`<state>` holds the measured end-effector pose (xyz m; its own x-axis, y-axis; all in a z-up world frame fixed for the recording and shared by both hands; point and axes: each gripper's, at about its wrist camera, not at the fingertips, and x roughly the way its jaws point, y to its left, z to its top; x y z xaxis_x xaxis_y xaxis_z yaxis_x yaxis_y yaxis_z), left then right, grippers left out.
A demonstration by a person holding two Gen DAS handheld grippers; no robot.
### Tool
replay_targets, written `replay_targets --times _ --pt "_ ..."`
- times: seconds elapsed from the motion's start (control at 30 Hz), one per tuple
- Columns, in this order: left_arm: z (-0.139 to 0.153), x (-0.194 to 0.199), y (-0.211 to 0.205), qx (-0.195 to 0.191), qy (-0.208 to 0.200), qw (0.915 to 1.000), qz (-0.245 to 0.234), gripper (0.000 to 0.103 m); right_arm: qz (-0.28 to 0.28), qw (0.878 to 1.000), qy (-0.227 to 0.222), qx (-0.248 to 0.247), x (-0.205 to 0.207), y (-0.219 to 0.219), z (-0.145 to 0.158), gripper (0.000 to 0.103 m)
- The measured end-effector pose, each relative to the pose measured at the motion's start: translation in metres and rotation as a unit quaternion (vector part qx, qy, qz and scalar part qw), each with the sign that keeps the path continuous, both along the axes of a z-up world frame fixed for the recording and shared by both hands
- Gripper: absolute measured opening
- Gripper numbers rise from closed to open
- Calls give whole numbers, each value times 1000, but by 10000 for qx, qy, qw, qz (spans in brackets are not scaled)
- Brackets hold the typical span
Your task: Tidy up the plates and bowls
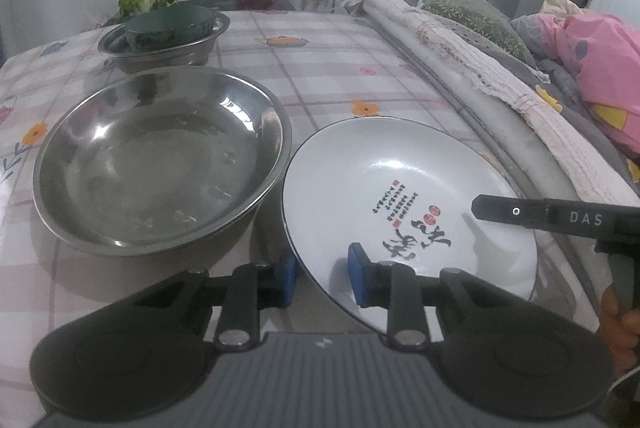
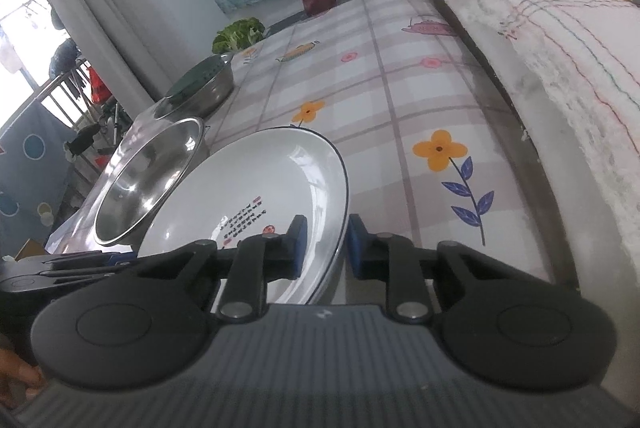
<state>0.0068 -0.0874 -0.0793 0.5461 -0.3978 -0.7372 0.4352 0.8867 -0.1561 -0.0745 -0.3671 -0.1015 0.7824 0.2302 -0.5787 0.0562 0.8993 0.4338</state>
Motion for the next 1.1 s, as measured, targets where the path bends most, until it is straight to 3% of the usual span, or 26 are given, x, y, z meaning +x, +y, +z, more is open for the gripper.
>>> replay_targets --times 0.2,0.37,0.57,0.77,0.93,1.1 --pt "1 -10 0 -32 102 9998 -145 27 -27 9999 20 -98 -8 -1 2 20" --pt "-3 0 0 -94 210 9995 -195 32 -16 9998 -32 173 -9 -10 -2 20" --pt "-3 -2 -10 154 -14 9994 -316 38 -40 9986 -87 524 -4 -18 -8 19" --pt "-4 -7 -17 207 -145 9994 -248 46 -59 9995 -157 281 -4 -9 -7 21" --pt "-1 -6 -19 230 -61 9997 -77 47 -83 9998 -179 -56 -3 1 -2 23" --pt "3 -7 -18 168 -58 9998 -34 46 -140 9997 -189 -49 -2 1 3 23"
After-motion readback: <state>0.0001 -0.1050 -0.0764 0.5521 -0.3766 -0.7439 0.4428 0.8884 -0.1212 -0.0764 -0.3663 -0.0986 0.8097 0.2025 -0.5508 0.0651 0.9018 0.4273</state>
